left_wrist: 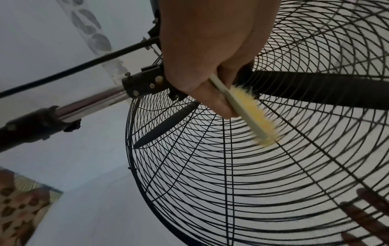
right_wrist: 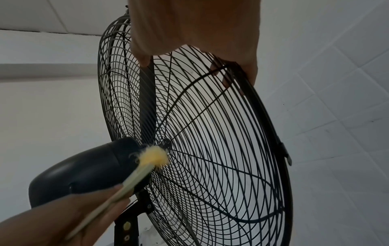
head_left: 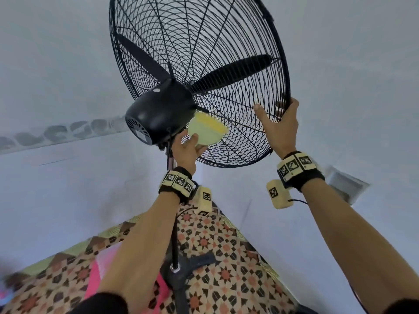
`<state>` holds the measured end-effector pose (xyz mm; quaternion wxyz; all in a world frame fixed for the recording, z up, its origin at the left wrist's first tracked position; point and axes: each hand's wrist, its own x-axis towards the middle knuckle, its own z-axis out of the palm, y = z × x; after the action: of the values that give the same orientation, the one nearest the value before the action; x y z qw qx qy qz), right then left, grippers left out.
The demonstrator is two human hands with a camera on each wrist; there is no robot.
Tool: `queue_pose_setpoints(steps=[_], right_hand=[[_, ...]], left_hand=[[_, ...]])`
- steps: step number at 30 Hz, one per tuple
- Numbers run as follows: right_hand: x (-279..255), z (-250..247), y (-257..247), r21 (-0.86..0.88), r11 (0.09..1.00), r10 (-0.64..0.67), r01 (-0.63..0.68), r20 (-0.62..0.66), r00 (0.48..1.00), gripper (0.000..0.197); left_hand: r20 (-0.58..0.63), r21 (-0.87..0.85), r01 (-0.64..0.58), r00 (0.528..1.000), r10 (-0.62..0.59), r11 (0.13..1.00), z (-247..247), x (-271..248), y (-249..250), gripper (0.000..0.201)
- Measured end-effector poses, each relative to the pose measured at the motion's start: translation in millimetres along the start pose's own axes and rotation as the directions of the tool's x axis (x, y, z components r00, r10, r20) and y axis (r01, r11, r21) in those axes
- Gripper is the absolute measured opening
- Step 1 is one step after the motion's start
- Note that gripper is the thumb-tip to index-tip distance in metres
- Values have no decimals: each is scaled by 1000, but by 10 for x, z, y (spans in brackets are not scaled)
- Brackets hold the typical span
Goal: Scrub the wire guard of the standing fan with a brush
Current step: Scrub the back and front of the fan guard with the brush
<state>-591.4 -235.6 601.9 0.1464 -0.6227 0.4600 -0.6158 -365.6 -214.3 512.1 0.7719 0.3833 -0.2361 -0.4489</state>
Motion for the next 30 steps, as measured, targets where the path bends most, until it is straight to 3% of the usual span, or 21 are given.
queue_pose_setpoints(steps=[3,8,13,20,22,27,30], right_hand=[[6,-9,-2,-4,1000,1,-1,-5,1000,82],[-32,20,7,-25,1000,-15,14,-37,999,82],[-25,16,46,-29,1000,-12,11,-35,999,81],[-52,38,52,-45,999,-32,30,-50,998,82],[-47,39,54,-40,999,-25,23,-47,999,82],[-37,5,66,-48,999,-7,5,-39,999,83],[-51,16,65,-55,998,-14,12,-44,999,83]], left_hand=[[-39,22,53,998,-52,998,-29,61,-14,42],[111,-104,62,993,-50,993,-153,72,-34,44],[-16,-10,137,990,-137,991,-132,128,-114,45],[148,-55,12,989,-4,998,-175,-59,-11,36],[129,-31,-13,992,17,999,-67,-79,-40,29],[1,104,43,999,-43,994,-71,-63,-153,36],[50,61,-7,999,4,998,-103,-51,-103,36]])
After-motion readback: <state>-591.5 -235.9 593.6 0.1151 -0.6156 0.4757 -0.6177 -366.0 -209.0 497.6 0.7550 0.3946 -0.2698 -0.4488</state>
